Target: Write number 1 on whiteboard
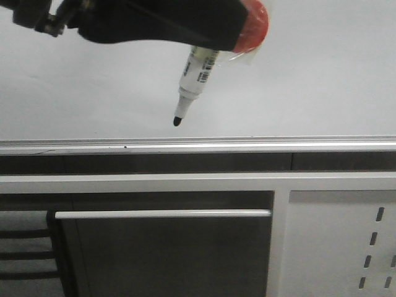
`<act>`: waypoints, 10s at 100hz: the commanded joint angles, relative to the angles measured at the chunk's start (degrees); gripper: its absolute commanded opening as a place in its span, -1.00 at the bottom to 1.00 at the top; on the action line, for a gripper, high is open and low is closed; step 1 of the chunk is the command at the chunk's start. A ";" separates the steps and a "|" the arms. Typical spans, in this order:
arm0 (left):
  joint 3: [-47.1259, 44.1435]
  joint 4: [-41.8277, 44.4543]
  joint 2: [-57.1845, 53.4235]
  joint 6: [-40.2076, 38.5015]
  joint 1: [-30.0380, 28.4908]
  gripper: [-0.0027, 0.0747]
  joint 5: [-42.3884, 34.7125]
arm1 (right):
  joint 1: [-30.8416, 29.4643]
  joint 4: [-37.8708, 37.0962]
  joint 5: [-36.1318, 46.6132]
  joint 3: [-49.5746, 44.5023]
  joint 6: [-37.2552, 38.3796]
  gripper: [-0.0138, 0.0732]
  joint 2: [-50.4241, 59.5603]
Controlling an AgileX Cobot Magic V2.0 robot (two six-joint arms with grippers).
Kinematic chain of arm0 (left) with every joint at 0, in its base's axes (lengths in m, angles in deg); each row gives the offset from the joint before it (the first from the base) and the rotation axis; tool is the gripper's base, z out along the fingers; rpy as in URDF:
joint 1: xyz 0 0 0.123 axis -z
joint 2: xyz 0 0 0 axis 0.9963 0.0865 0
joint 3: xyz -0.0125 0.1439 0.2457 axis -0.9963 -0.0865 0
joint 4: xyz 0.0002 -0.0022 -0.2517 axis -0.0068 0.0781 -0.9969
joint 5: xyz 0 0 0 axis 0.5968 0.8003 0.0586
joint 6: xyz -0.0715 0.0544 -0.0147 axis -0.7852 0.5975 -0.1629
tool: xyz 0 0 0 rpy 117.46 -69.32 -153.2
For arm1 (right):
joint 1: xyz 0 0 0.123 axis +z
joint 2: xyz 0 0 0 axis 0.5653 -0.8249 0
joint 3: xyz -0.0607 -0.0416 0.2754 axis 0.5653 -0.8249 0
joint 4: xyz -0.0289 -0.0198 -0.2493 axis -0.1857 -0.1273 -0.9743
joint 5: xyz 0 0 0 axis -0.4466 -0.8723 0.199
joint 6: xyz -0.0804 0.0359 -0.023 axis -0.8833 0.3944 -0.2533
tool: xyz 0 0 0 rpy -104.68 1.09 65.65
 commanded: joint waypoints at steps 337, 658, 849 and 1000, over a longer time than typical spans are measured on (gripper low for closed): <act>1.15 41.44 10.83 -57.73 -6.66 -0.98 -52.86 | -11.71 1.73 5.67 1.90 0.46 0.11 7.22; -28.53 36.99 -58.00 -45.18 -9.98 -0.98 -11.02 | -15.17 -10.66 29.07 -45.35 18.30 -0.83 58.77; -42.84 84.74 -66.55 -92.26 -48.04 -0.98 -2.60 | -15.17 -10.66 27.11 -45.35 18.30 -0.83 58.80; -42.84 84.74 -66.55 -92.26 -48.04 -0.98 -2.60 | -30.84 -39.22 46.43 -63.99 36.83 -0.83 60.36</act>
